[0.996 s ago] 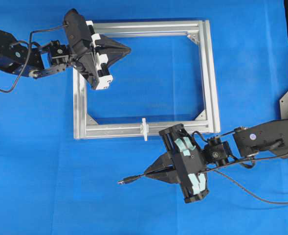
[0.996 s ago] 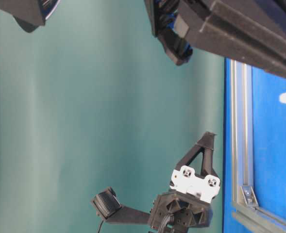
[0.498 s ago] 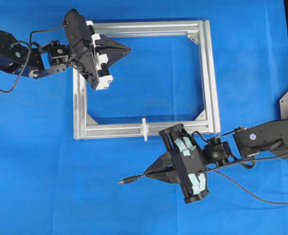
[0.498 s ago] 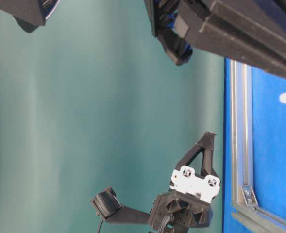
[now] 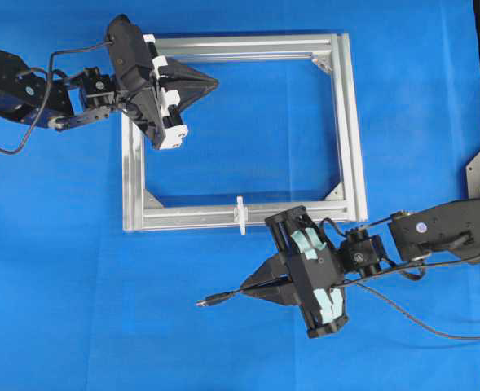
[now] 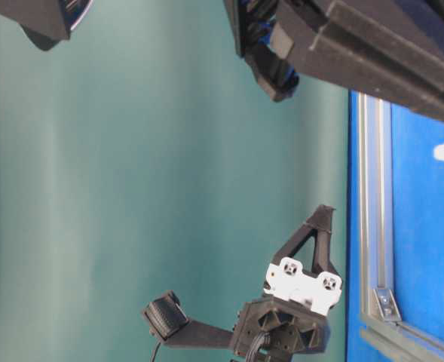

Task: Insert the wire through the string loop located in the center.
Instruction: 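Lift the cable and carry it toward the white zip-tie loop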

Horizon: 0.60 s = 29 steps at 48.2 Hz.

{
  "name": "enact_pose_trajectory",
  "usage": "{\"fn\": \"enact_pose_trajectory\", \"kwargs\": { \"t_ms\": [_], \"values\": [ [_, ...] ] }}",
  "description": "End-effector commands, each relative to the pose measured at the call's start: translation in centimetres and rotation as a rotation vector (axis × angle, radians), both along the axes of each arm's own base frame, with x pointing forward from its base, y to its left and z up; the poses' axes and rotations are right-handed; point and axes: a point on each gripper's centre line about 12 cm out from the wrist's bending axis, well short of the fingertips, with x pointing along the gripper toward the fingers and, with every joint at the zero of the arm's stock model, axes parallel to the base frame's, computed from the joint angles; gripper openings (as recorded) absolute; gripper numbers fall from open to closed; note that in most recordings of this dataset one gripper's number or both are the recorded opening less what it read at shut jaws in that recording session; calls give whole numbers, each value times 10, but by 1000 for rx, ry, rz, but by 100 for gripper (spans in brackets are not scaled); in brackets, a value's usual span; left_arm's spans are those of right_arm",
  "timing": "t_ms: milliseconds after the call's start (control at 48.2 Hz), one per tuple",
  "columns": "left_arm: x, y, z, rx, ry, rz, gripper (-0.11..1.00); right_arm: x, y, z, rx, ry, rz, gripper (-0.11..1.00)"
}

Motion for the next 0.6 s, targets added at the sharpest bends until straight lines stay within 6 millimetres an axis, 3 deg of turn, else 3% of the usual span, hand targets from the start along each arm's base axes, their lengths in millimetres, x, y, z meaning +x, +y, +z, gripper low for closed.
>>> {"fn": "enact_pose_trajectory", "kwargs": {
  "t_ms": [0, 394, 581],
  "values": [
    [2, 1, 14, 14, -41, 0, 0, 3, 1, 16, 14, -44, 2, -2],
    [2, 1, 14, 16, -40, 0, 0, 0, 0, 14, 12, -38, 0, -2],
    [2, 1, 15, 16, -40, -2, 0, -16, -5, 12, 10, -24, 1, -2]
  ]
}}
